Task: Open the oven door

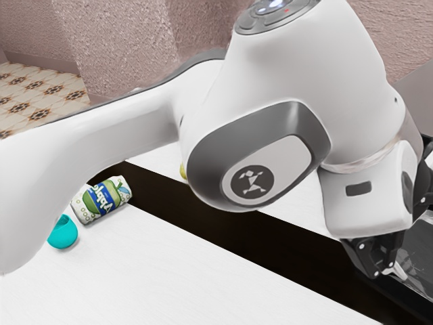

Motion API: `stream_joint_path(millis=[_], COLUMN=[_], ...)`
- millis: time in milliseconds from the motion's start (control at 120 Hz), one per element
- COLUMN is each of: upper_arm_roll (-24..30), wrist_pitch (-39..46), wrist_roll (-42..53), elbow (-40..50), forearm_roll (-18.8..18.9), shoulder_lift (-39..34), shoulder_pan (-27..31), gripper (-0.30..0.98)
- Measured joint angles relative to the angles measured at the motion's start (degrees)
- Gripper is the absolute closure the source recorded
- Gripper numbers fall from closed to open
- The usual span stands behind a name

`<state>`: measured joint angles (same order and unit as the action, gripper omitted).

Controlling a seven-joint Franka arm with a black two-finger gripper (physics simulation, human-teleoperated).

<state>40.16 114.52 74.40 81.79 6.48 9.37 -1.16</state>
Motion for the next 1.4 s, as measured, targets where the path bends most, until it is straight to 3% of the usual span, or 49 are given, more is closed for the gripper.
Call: stream_joint_path(millis=[458,1025,1050,1067,1083,1100,1117,1142,1167,1208,1250,1325,1400], upper_arm_roll=[-0.13,-0.26,-0.29,-0.20,-0.17,-0.10,0.93,1.85,-1.38,-8.59,-14.17,-19.88,-21.54], wrist_pitch=[-0.57,-0.70,-0.43,0.21,0.92,1.26,0.19,-2.36,-5.66,-11.76,-17.32,-24.79,-29.39], wrist_roll=[0.36,0.56,0.55,0.55,0.56,0.57,0.46,0.14,-0.24,-1.23,-4.02,-12.55,-20.07], elbow=[-4.46,-3.52,0.87,7.72,15.52,23.99,30.35,30.73,20.93,-2.23,-14.81,-20.92,-18.36], forearm_roll=[3.79,4.55,4.86,4.98,4.57,3.67,2.68,2.09,2.70,2.96,2.06,0.49,-0.76], shoulder_lift=[6.02,7.15,3.74,-2.41,-10.57,-20.21,-29.50,-43.80,-51.01,-42.91,-29.29,-10.99,-1.71], shoulder_pan=[-1.96,-1.87,-1.53,-0.92,-0.54,-0.49,-5.64,-13.88,-14.36,-1.85,9.62,19.05,25.93], gripper=[0.00,-0.01,-0.03,0.01,0.09,0.09,0.08,0.06,0.05,0.04,0.04,0.02,0.01])
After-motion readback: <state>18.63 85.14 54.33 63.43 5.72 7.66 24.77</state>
